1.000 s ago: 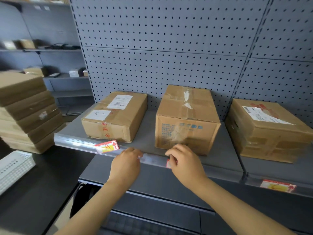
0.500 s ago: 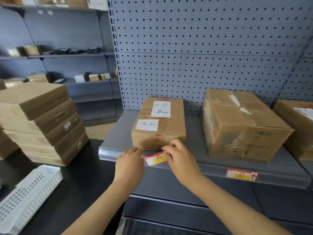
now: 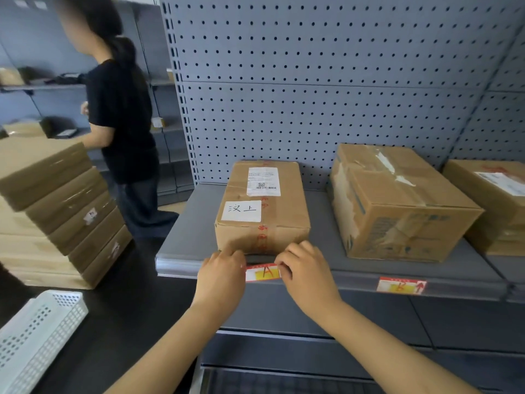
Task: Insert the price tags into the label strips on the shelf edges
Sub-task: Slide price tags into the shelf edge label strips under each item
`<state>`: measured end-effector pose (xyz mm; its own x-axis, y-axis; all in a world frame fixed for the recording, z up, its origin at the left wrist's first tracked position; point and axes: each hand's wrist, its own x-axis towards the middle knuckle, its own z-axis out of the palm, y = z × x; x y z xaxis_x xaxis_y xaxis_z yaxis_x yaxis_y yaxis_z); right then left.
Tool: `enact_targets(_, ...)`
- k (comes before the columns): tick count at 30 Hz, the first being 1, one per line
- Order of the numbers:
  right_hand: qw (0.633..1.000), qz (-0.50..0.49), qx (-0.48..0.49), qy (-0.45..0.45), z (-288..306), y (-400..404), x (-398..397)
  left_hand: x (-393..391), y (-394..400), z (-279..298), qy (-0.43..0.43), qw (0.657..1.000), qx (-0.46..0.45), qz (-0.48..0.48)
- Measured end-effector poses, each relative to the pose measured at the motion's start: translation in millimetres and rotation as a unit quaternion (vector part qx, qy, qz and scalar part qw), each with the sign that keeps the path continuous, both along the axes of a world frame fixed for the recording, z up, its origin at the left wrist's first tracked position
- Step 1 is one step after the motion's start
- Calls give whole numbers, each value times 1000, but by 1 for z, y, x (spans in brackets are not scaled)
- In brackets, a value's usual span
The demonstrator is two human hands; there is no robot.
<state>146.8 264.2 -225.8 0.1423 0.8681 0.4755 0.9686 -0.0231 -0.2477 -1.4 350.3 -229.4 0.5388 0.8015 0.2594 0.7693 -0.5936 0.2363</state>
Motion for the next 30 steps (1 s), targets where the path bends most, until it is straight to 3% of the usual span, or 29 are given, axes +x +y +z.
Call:
enact_targets(12,1000,13,-9,-23,-9,0,2,5,-6,-2,60,997,38,10)
enact_targets(19,998,7,-26,-49,-12,1,-1,2,-5,1,85,996,10,5)
enact_targets(30,999,4,-22,-30,-14,3,-1,-4,-5,2,45,999,23,-6)
